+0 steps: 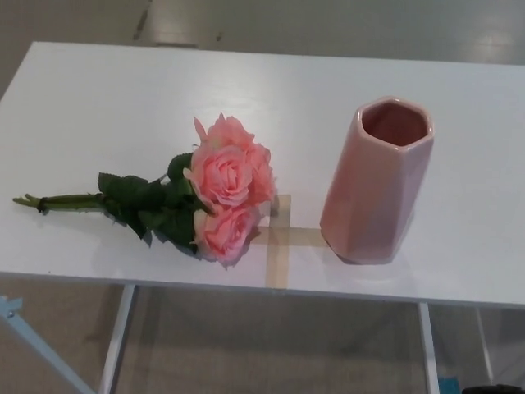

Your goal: Use the left hand to pick up the rose and then lift and insert it into the pink vase.

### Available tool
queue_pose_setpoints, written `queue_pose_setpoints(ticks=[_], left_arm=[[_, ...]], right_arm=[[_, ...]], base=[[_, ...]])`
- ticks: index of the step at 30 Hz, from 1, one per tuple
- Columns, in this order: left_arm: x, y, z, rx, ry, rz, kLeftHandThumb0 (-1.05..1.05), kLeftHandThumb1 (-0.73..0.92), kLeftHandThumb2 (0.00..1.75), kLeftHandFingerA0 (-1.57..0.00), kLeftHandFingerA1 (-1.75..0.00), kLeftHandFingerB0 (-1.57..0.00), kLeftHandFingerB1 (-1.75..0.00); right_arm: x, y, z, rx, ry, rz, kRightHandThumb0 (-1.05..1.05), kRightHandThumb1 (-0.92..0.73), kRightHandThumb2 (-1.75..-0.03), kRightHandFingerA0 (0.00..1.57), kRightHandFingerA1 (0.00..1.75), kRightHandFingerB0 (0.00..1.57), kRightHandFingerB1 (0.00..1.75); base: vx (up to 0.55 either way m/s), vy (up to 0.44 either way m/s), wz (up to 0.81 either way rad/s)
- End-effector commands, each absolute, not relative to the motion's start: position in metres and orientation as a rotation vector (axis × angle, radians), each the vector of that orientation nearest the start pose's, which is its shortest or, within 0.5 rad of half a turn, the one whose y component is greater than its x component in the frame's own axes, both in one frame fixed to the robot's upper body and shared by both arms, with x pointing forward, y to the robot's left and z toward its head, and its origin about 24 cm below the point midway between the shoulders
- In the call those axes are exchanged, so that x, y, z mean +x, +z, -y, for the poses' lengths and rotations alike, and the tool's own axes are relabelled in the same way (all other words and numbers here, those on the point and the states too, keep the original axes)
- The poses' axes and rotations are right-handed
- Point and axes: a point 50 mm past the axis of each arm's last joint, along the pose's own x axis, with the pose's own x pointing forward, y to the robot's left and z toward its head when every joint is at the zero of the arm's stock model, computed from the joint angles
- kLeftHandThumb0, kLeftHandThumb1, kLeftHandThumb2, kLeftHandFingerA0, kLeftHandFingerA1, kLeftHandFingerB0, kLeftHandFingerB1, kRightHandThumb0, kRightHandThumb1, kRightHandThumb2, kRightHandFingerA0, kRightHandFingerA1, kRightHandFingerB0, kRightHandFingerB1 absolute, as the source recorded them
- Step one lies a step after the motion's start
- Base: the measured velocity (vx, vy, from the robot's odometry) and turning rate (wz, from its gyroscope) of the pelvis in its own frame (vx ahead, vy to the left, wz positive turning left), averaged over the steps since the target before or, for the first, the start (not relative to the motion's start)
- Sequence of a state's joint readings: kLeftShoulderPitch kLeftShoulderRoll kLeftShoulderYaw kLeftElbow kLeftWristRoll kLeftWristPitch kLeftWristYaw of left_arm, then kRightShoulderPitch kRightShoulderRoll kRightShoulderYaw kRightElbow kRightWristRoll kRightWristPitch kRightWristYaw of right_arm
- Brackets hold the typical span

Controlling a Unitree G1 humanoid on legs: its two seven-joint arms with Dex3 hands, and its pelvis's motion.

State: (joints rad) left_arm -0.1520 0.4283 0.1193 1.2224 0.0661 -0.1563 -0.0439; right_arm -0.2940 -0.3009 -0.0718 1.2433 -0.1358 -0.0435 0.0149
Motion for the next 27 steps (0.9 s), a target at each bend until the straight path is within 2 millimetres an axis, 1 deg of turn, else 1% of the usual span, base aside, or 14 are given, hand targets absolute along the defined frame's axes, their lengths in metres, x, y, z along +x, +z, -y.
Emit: queue_pose_setpoints(ticks=[1,8,11,12,15,16,17,18,19,20,21,24,25,27], left_arm=[[0.161,-0.103,-0.32,0.344,0.235,-0.871,-0.4,0.57,0.57,-0.58,-0.4,-0.53,-0.38],[0.166,-0.098,-0.322,0.319,0.236,-0.834,-0.4,0.54,0.57,-0.48,-0.38,-0.33,-0.33],[0.174,-0.091,-0.321,0.284,0.173,-0.767,-0.49,0.38,0.65,-0.29,-0.41,-0.18,-0.36],[0.173,-0.088,-0.321,0.266,0.121,-0.739,-0.26,0.19,0.81,-0.08,-0.5,-0.07,-0.49],[0.172,-0.078,-0.323,0.24,0.01,-0.681,-0.27,0.18,0.8,-0.07,-0.5,-0.06,-0.49],[0.17,-0.072,-0.323,0.243,-0.053,-0.653,-0.56,0.41,0.53,-0.18,-0.31,-0.2,-0.28],[0.166,-0.065,-0.326,0.246,-0.107,-0.635,-0.31,0.14,0.78,-0.01,-0.49,0.0,-0.45],[0.162,-0.06,-0.327,0.247,-0.144,-0.625,-0.31,0.14,0.78,-0.01,-0.49,0.0,-0.45],[0.157,-0.052,-0.328,0.25,-0.203,-0.613,-0.63,0.36,0.66,-0.12,-0.35,-0.17,-0.34],[0.154,-0.048,-0.329,0.251,-0.228,-0.61,-0.63,0.36,0.66,-0.12,-0.35,-0.17,-0.34],[0.149,-0.043,-0.331,0.261,-0.261,-0.601,-0.28,0.15,0.79,-0.07,-0.51,-0.08,-0.48],[0.141,-0.031,-0.333,0.278,-0.327,-0.579,-0.28,0.15,0.79,-0.08,-0.51,-0.09,-0.48],[0.137,-0.025,-0.334,0.276,-0.351,-0.571,-0.6,0.36,0.65,-0.19,-0.37,-0.25,-0.36],[0.128,-0.014,-0.337,0.274,-0.409,-0.542,-0.53,0.4,0.53,-0.27,-0.32,-0.32,-0.32]], right_arm=[[0.204,-0.11,0.264,-0.327,-0.128,-0.903,-0.34,-0.66,-0.6,0.59,0.41,0.55,0.39],[0.205,-0.109,0.264,-0.312,-0.147,-0.89,-0.35,-0.66,-0.59,0.6,0.41,0.54,0.39],[0.205,-0.11,0.264,-0.317,-0.153,-0.89,-0.34,-0.66,-0.59,0.59,0.41,0.53,0.39],[0.204,-0.11,0.264,-0.322,-0.153,-0.892,-0.34,-0.66,-0.59,0.59,0.41,0.52,0.38],[0.205,-0.109,0.265,-0.328,-0.153,-0.895,-0.34,-0.66,-0.59,0.59,0.41,0.52,0.38],[0.204,-0.11,0.266,-0.328,-0.157,-0.901,-0.34,-0.66,-0.59,0.59,0.41,0.52,0.38],[0.204,-0.11,0.266,-0.332,-0.158,-0.904,-0.34,-0.66,-0.59,0.6,0.41,0.53,0.38],[0.204,-0.11,0.266,-0.335,-0.159,-0.905,-0.34,-0.66,-0.59,0.6,0.41,0.53,0.38],[0.203,-0.11,0.266,-0.338,-0.16,-0.909,-0.34,-0.65,-0.59,0.61,0.41,0.53,0.38],[0.202,-0.111,0.266,-0.339,-0.161,-0.911,-0.34,-0.65,-0.59,0.61,0.41,0.53,0.38],[0.202,-0.111,0.266,-0.337,-0.163,-0.911,-0.34,-0.65,-0.59,0.61,0.41,0.53,0.38],[0.203,-0.11,0.267,-0.336,-0.166,-0.913,-0.34,-0.65,-0.59,0.6,0.41,0.53,0.38],[0.204,-0.109,0.267,-0.336,-0.166,-0.911,-0.34,-0.65,-0.59,0.6,0.41,0.53,0.38],[0.205,-0.109,0.268,-0.343,-0.166,-0.908,-0.34,-0.65,-0.59,0.6,0.41,0.53,0.38]], base=[[0.0,0.0,0.0],[0.0,0.0,0.0],[0.0,0.0,0.0],[0.0,0.0,0.0],[0.0,0.0,0.0],[0.0,0.0,0.0],[0.0,0.0,0.0],[0.0,0.0,0.0],[0.0,0.0,0.0],[0.0,0.0,0.0],[0.0,0.0,0.0],[0.0,0.0,0.0],[0.0,0.0,0.0],[0.0,0.0,0.0]])
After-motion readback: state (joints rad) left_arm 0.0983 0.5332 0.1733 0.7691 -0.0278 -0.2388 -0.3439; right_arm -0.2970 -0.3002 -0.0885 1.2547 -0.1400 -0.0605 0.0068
